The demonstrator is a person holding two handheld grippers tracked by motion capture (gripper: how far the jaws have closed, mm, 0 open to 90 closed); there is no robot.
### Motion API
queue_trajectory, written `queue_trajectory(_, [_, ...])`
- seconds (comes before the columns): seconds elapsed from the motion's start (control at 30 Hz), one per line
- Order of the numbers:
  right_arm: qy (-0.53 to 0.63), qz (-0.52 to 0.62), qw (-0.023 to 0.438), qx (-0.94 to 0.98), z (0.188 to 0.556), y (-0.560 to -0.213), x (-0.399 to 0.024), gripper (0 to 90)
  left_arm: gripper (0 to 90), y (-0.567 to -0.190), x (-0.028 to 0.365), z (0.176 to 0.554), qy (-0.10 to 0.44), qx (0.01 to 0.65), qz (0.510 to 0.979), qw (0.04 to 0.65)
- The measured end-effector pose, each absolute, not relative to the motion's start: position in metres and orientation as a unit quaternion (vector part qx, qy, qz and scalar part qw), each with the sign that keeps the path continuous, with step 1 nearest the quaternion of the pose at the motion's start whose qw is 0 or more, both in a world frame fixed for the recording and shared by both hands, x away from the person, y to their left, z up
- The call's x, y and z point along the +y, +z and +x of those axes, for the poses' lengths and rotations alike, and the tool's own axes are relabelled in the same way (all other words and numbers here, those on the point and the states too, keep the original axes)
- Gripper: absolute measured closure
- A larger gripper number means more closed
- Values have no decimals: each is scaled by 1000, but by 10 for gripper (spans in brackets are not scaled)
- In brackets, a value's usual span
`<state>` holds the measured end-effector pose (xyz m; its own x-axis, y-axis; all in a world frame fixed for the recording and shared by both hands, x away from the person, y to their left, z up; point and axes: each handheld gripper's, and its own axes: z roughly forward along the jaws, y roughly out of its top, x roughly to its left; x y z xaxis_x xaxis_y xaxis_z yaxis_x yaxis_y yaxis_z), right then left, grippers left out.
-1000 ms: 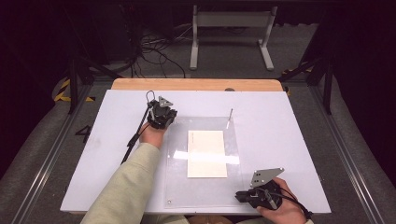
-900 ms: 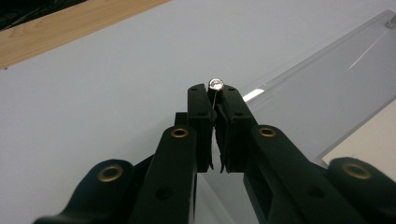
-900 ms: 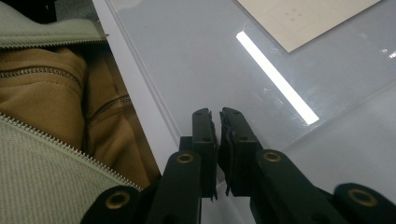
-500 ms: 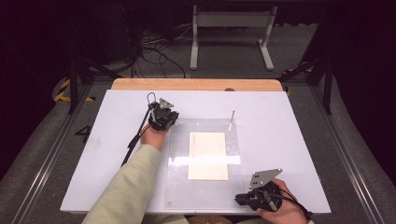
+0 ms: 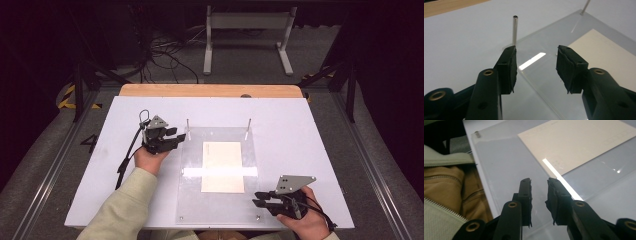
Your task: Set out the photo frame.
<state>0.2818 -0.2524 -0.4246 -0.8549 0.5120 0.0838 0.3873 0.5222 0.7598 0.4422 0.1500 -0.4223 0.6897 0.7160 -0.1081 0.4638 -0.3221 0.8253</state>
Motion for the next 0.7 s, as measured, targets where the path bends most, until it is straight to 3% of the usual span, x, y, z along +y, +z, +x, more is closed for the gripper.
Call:
queue_trajectory(0.17, [420,289,104,854,293,-422,-261,694,447,-416,156,428,124,352,802,466])
queue_trajectory(0.37, [445,321,105,829,309,-412,-268,663,414,-416,165,416,106,347,803,473])
queue_trajectory(0.7, [441,318,146,826,347,-390,-261,661,369,-413,168,379,117,311,820,467])
